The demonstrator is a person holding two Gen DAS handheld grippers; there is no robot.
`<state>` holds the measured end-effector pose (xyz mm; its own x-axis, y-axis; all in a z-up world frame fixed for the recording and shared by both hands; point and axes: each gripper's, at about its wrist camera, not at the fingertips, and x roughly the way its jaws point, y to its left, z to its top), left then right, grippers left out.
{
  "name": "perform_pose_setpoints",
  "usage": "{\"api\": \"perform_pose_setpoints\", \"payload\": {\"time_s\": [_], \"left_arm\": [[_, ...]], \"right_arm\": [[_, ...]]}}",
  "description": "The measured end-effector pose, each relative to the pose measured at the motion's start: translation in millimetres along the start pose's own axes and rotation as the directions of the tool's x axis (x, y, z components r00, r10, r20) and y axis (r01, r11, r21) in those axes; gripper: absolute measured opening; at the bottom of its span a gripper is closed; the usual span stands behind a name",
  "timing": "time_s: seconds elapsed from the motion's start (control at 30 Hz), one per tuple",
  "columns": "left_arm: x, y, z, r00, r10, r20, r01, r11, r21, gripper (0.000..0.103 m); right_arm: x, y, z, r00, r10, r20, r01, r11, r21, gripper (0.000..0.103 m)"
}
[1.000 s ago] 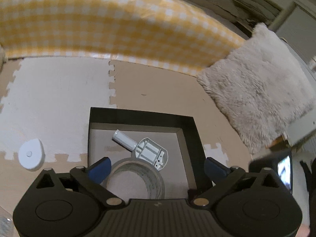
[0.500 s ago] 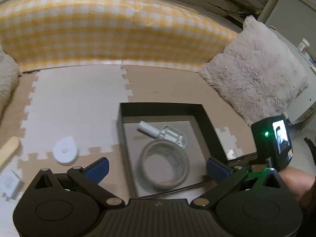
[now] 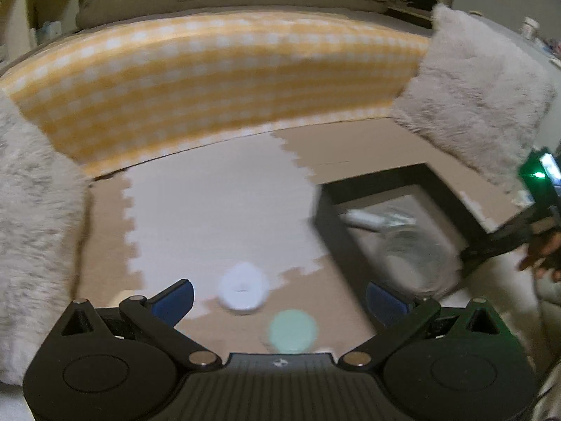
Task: Organize rigid objects
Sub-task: 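Move the left gripper to the wooden popsicle stick and grasp it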
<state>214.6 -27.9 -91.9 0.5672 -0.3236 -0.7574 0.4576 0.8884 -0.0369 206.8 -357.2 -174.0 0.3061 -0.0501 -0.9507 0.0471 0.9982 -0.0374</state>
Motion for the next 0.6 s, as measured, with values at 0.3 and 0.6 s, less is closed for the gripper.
{"api": "perform_pose_setpoints", "payload": {"time_s": [0.3, 0.6], "left_arm": [[18.8, 76.1, -4.8, 0.993, 0.119, -0.023, -0.116, 0.990, 0.085, 0.103], [51.3, 126.1, -27.0, 0.951, 0.194, -0.239, -0.181, 0.980, 0.077, 0.082]], "right_arm": [[-2.3, 4.7, -1.4, 1.000, -0.010, 0.003, 0.010, 1.000, -0.014, 0.007], [-1.8, 6.4, -0.3, 1.000, -0.016, 0.002, 0.016, 1.000, -0.022, 0.007]]}}
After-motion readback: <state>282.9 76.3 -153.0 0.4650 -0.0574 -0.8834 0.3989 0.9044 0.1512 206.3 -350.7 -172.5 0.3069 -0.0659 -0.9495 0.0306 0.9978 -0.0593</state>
